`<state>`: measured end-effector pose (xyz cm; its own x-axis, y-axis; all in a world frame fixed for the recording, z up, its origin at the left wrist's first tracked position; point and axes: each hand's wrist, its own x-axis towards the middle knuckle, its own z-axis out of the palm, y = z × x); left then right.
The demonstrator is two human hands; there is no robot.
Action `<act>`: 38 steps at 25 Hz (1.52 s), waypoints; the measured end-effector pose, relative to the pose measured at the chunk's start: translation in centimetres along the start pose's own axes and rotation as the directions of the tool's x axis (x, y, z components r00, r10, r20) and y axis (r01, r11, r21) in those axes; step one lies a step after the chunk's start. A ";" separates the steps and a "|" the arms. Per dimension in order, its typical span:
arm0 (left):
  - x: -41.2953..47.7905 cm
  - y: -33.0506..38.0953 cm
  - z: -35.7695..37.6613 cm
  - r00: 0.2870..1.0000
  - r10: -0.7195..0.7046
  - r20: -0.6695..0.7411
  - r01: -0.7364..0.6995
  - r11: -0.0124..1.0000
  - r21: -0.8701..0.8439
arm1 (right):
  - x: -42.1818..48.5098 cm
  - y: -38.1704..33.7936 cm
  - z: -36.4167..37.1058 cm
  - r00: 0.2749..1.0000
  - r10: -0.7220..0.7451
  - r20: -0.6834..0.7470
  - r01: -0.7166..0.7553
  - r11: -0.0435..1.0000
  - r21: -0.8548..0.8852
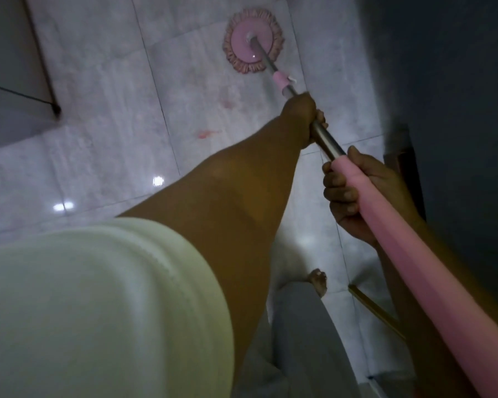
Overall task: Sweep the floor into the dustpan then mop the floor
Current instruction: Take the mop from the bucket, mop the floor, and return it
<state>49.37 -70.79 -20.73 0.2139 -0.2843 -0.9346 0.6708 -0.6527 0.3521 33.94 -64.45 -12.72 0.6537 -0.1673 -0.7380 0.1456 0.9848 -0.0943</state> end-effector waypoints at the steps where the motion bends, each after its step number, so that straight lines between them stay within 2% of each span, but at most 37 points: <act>1: -1.2 -1.9 0.4 1.000 0.012 -0.001 -0.012 1.000 -0.008 | -1.6 1.0 -0.9 1.000 0.001 -0.001 -0.001 1.000 0.007; 5: -6.1 -11.7 1.6 0.994 -0.031 0.103 0.025 0.998 0.054 | -9.8 6.2 -6.6 0.999 0.030 0.015 -0.031 0.997 0.076; 10: -12.5 -22.5 1.7 0.987 -0.135 0.090 0.132 0.990 0.046 | -19.7 12.6 -10.7 0.992 0.127 -0.029 -0.122 0.985 0.120; 15: -14.6 -26.7 -0.3 0.980 -0.184 0.074 0.186 0.982 -0.022 | -22.2 15.8 -10.8 0.971 0.184 -0.154 -0.172 0.981 0.091; 20: -11.5 -22.4 -3.9 0.987 -0.137 0.087 0.146 0.984 -0.101 | -16.9 15.2 -7.8 0.971 0.218 -0.093 -0.215 0.975 0.050; 24: -7.7 -16.4 -7.9 0.996 -0.058 0.066 0.068 0.985 -0.156 | -10.1 13.7 -4.1 0.982 0.174 -0.075 -0.181 0.979 -0.097; 32: -2.2 -4.2 -17.8 0.996 0.030 -0.090 -0.047 0.980 -0.193 | 3.6 12.5 6.1 0.977 0.209 -0.043 -0.213 0.948 -0.236; 38: -0.9 -1.5 -23.0 0.982 0.031 -0.184 -0.067 0.978 -0.195 | 8.0 13.8 9.2 0.964 0.267 0.000 -0.255 0.922 -0.290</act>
<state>64.45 -53.39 -21.60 0.3614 -0.1705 -0.9167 0.7807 -0.4823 0.3975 48.06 -52.61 -13.78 0.6692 0.1012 -0.7362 -0.2476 0.9644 -0.0925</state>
